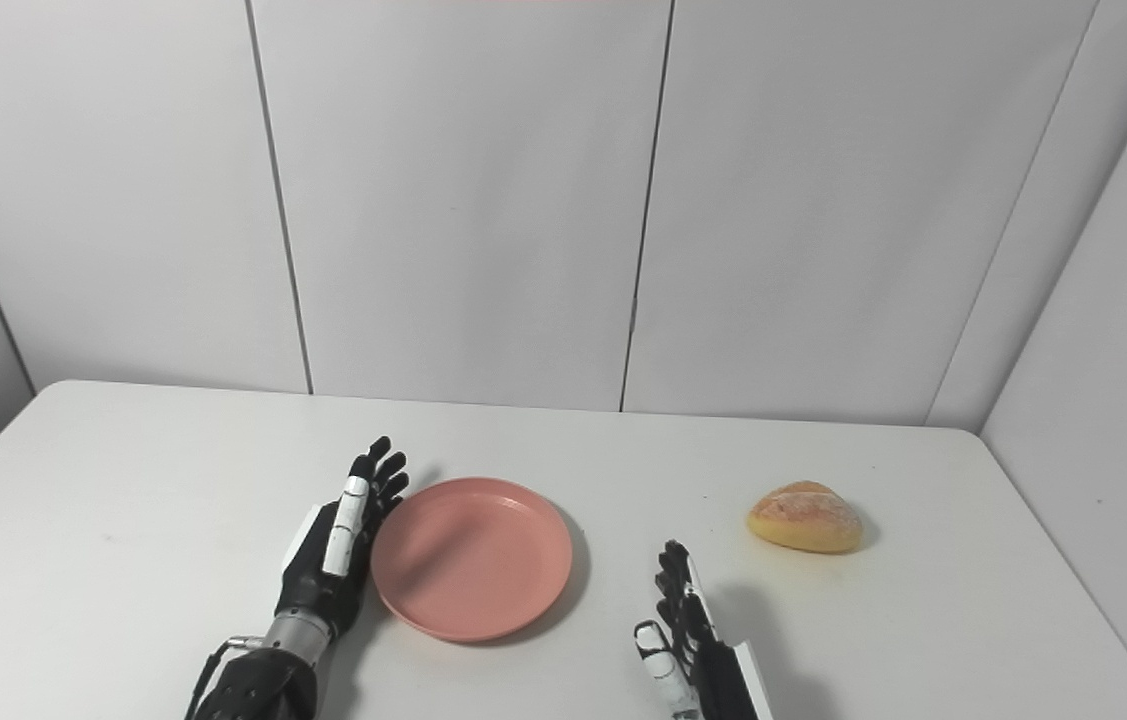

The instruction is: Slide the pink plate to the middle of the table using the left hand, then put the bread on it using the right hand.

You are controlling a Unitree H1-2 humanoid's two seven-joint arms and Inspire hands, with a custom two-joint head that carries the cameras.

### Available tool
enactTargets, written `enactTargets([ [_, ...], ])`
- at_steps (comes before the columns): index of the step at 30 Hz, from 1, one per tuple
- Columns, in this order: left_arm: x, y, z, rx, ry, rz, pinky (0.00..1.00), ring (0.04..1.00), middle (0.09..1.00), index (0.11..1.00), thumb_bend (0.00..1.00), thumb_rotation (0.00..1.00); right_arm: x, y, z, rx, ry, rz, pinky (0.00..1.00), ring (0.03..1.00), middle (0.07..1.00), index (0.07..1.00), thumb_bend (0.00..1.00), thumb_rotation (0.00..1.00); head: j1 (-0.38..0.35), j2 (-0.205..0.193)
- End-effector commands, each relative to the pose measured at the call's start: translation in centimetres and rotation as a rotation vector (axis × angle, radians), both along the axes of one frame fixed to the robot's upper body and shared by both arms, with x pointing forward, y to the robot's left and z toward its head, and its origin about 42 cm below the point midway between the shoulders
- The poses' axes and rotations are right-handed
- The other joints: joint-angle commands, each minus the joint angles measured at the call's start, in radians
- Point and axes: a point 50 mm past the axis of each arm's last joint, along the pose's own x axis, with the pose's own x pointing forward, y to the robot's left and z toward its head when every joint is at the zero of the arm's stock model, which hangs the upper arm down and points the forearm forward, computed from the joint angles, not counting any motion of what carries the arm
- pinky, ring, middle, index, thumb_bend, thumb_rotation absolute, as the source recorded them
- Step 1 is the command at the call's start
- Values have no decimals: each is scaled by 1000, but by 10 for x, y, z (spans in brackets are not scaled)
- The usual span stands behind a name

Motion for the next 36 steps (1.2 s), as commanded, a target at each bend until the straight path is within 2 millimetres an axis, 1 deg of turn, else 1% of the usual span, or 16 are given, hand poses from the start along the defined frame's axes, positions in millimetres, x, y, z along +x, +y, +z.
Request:
enactTargets([
  [1,-5,-12,0,-9,-25,-24,993,987,996,1000,675,1000,3,3,12,19,-72,9,1000,999,1000,1000,650,850,-4,-5],
  [4,-8,-18,-1,8,-36,-32,1000,987,997,1000,665,1000,2,4,11,35,-71,11,1000,994,1000,1000,646,827,-16,-7],
  [7,-9,-22,-2,11,-47,-30,997,984,995,1000,664,1000,2,4,11,36,-66,12,1000,995,1000,1000,655,825,-23,-8],
  [9,-9,-24,-5,11,-58,-21,977,972,983,990,666,1000,2,5,9,34,-63,12,1000,994,999,1000,660,828,-41,-13],
  [10,-9,-25,-6,12,-60,-16,970,968,975,980,667,1000,3,5,8,36,-62,13,1000,995,999,1000,655,829,-63,-23],
  [14,-9,-27,-9,14,-59,-19,966,968,973,975,661,1000,6,8,4,49,-54,21,1000,994,996,1000,664,815,-84,-34],
  [17,-9,-28,-13,27,-56,-21,971,966,979,980,657,1000,8,10,3,61,-46,30,1000,1000,1000,1000,686,812,-75,-34],
  [20,-11,-28,-16,51,-63,-19,971,976,984,979,654,1000,8,11,4,50,-53,30,1000,1000,1000,1000,665,822,-66,-31],
  [24,-13,-27,-17,64,-60,-19,968,975,991,981,657,1000,8,10,4,47,-62,23,1000,1000,1000,1000,669,831,-64,-28],
  [28,-14,-24,-18,71,-49,-20,997,985,1000,985,661,1000,8,9,5,40,-70,17,1000,998,1000,1000,670,842,-58,-24],
  [32,-16,-20,-18,87,-50,-15,1000,995,997,984,665,1000,9,9,5,37,-73,12,1000,995,1000,1000,666,843,-58,-23],
  [36,-17,-18,-19,89,-52,-2,998,985,984,976,677,1000,9,7,5,33,-77,12,1000,999,1000,1000,677,846,-52,-22],
])
